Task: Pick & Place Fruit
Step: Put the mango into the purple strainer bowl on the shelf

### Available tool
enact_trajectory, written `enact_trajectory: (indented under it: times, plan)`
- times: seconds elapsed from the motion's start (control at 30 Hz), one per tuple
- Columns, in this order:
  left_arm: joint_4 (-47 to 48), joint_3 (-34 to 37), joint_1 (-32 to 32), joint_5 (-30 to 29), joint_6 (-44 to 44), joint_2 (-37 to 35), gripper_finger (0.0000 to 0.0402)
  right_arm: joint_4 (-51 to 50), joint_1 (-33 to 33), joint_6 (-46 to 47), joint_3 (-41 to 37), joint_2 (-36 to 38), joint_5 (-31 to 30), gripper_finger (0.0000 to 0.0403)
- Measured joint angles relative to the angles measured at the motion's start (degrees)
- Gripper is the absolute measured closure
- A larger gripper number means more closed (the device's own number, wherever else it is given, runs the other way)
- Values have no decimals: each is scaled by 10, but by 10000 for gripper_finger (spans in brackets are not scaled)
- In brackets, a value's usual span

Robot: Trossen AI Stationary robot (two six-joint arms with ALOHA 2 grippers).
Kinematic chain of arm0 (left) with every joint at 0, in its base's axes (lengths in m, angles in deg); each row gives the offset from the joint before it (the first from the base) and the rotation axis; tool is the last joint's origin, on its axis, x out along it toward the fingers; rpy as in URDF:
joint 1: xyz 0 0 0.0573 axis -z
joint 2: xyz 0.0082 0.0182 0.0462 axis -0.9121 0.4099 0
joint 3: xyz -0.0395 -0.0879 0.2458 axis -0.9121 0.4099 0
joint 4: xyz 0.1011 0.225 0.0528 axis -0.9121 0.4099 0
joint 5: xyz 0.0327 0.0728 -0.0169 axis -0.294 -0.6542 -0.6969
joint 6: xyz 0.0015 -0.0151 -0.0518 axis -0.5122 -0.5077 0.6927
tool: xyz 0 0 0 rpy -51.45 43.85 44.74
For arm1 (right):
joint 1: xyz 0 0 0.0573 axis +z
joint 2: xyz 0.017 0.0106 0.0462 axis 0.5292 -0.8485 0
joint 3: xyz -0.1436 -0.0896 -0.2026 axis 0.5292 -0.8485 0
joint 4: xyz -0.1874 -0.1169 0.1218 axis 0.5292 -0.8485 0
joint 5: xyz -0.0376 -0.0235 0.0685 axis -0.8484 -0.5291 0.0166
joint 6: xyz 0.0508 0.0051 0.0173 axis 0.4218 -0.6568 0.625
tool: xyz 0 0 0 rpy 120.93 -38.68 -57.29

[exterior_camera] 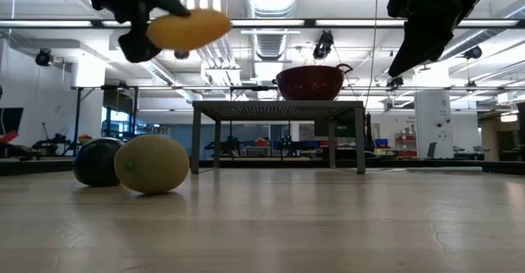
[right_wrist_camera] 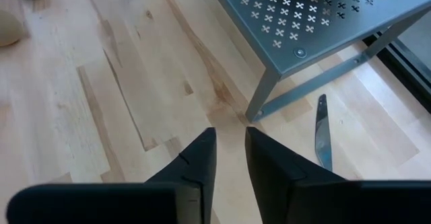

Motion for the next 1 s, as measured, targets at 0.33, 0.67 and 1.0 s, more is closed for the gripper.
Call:
enact_trajectory:
  times: [0.33, 0.67, 1.0]
  plan:
    - [-489, 188, 50, -5, -87, 26, 165, 0, 0, 3, 0, 0, 0, 297]
    - [-662, 226, 50, -26, -207, 115, 165, 54, 0, 0, -13, 0, 4, 282]
    - [-660, 119, 55, -26, -292, 243, 165, 195, 20, -9, -98, 0, 78, 267]
